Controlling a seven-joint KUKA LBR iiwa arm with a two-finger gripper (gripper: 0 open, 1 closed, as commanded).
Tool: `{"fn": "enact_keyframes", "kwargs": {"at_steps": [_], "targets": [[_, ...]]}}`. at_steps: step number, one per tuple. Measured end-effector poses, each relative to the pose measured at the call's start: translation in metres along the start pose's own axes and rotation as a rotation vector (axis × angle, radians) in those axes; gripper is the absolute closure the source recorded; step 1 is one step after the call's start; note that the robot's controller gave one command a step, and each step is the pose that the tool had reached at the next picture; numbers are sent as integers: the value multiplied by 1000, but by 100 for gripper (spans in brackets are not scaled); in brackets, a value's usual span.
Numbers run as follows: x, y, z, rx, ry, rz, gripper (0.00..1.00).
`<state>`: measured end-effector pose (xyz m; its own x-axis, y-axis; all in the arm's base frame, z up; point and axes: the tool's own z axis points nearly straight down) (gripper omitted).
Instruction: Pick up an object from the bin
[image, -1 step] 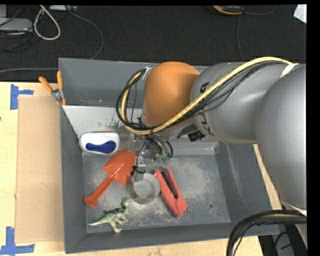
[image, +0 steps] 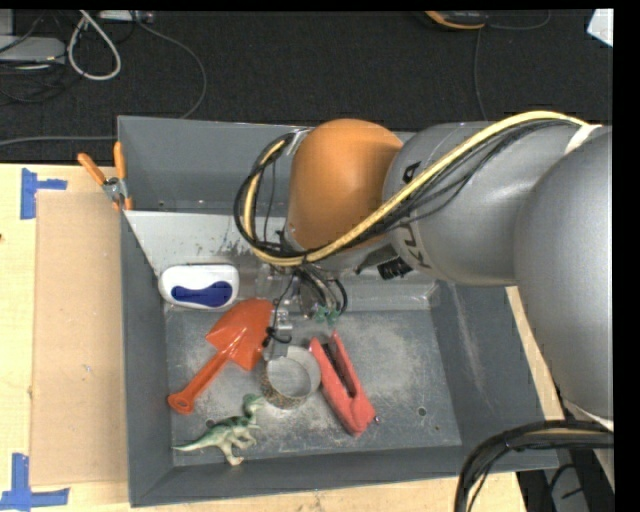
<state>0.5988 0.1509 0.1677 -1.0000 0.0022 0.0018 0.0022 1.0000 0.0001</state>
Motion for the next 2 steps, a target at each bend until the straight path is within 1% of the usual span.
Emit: {"fn": "enact_keyframes", "kwargs": {"at_steps": [1, 2], "targets": [[-2, 29, 96, -2, 7, -458, 0], [-5, 18, 28, 0, -6, -633, 0]]}}
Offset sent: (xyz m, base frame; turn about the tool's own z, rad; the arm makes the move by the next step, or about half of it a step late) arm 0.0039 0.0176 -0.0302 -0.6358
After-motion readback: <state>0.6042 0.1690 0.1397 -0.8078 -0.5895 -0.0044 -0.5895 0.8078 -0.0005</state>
